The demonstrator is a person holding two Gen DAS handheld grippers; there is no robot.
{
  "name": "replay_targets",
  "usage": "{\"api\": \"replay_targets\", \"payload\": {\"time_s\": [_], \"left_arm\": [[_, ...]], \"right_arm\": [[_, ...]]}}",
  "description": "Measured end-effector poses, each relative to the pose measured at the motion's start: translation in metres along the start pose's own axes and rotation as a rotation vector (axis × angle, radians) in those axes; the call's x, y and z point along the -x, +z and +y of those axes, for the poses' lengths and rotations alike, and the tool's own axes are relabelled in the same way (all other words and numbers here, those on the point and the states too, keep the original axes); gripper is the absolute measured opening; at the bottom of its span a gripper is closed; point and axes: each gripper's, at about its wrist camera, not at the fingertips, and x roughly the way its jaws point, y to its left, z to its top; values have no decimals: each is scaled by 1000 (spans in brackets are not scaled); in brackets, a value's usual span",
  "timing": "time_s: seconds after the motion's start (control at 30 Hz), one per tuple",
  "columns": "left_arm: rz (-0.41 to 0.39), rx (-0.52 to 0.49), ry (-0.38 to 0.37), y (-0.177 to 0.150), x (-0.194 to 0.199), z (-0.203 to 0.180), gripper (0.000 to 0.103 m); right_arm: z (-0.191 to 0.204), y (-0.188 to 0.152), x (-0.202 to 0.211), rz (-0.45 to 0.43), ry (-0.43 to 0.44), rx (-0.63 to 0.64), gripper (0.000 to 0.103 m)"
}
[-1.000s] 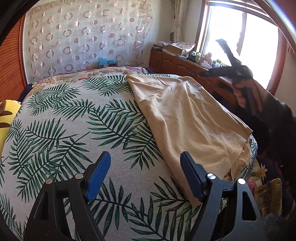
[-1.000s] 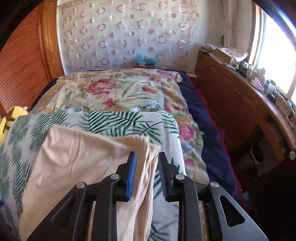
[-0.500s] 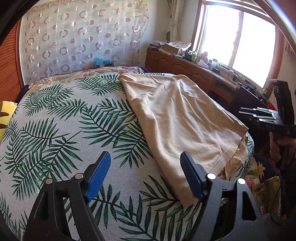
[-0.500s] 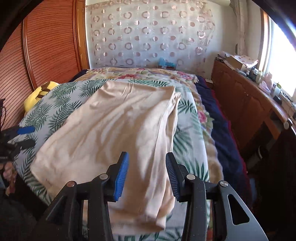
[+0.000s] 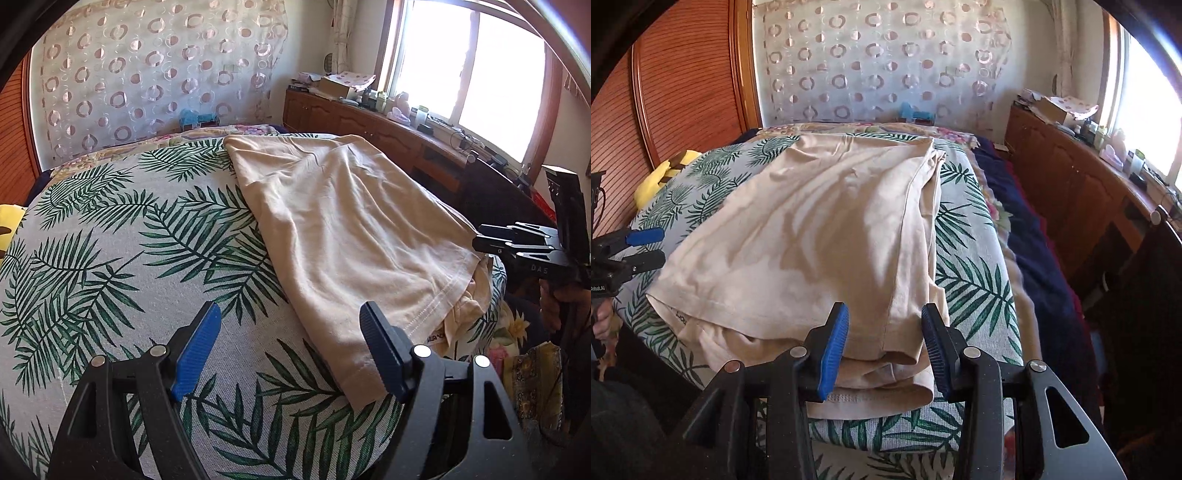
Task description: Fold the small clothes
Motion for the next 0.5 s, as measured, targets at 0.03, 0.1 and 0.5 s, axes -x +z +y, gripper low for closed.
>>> {"api": "replay_targets", "payload": {"time_s": [0.03, 0.1, 0.5], "left_arm": [[0, -2, -1, 0, 0, -1, 78], [1, -7, -1, 0, -1, -3, 78], [5, -11, -15, -2, 0, -6, 78]], "right_arm": [[0, 0, 0, 1, 2, -1, 43], [1, -2, -2, 4, 4, 3, 34], [3, -6, 25, -39, 18, 37, 4]]}}
